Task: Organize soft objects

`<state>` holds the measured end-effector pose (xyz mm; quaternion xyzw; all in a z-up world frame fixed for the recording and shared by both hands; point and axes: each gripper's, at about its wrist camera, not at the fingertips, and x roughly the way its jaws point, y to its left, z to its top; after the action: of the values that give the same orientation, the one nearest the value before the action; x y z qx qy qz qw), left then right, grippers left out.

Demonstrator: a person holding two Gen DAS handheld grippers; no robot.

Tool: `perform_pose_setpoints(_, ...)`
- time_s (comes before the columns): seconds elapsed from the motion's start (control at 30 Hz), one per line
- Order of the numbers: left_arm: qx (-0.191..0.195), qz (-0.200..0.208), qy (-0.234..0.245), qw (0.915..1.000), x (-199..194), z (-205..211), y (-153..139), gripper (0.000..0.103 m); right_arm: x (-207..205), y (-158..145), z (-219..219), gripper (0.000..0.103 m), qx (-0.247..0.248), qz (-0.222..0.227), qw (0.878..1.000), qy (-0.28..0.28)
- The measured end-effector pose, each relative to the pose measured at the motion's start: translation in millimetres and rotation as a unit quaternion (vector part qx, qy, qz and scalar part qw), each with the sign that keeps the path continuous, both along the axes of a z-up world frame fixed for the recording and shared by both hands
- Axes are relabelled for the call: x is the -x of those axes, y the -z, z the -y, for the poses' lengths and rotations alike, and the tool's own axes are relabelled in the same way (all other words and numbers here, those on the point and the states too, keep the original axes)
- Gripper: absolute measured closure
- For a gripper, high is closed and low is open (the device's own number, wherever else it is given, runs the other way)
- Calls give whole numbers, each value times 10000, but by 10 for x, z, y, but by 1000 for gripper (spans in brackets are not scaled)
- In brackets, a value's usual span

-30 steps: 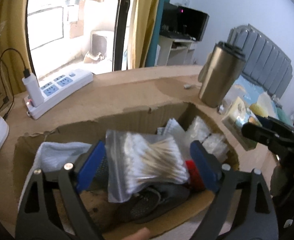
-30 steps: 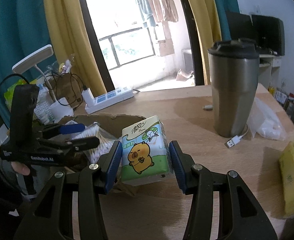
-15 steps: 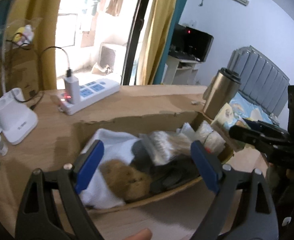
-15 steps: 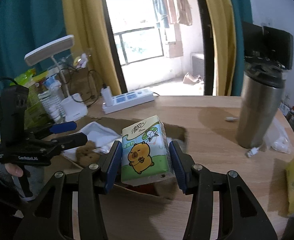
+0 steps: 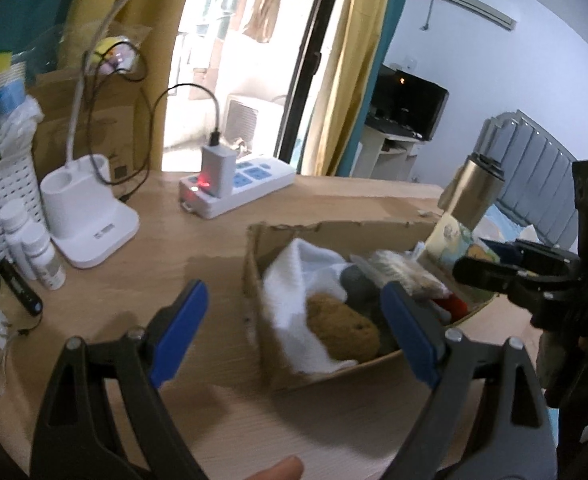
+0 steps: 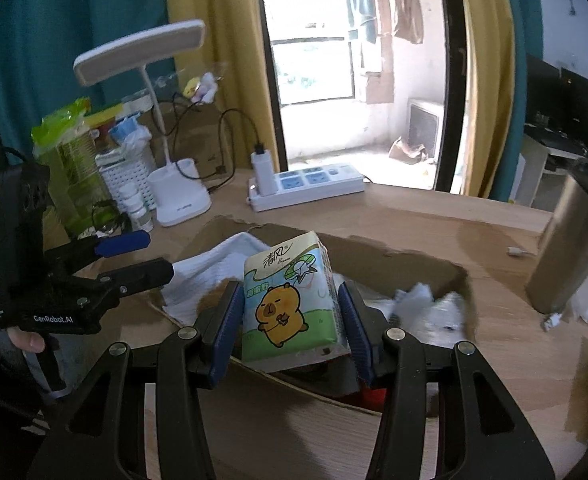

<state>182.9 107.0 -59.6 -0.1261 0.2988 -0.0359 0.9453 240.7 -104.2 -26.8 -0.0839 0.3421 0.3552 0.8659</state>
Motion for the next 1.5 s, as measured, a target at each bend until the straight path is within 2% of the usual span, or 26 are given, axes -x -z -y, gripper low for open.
perform_pose_setpoints(0.4,117,-5,-186,9998,81,-217,92,13,-49,191,-432,51,184,-204,9991,-315)
perform_pose_setpoints(0.7,124,-61,-244,9996,88,-238,129,13,-106,342,-500,51,432,-370,9978,-344)
perform_pose_setpoints(0.8,111,-48,-227,9997,96,-218,109,13,-91,361,-497,47,489,-351,9978,-286)
perform_pose_setpoints(1.1,3,91,-164,9998,182,-108,-39,13,-16,250,-329,46,396,-229,9989,-105)
perform_pose_setpoints(1.5,-170,366,2,9992,420,165,-312,13,280,-52,11,46,113,54,9998,128)
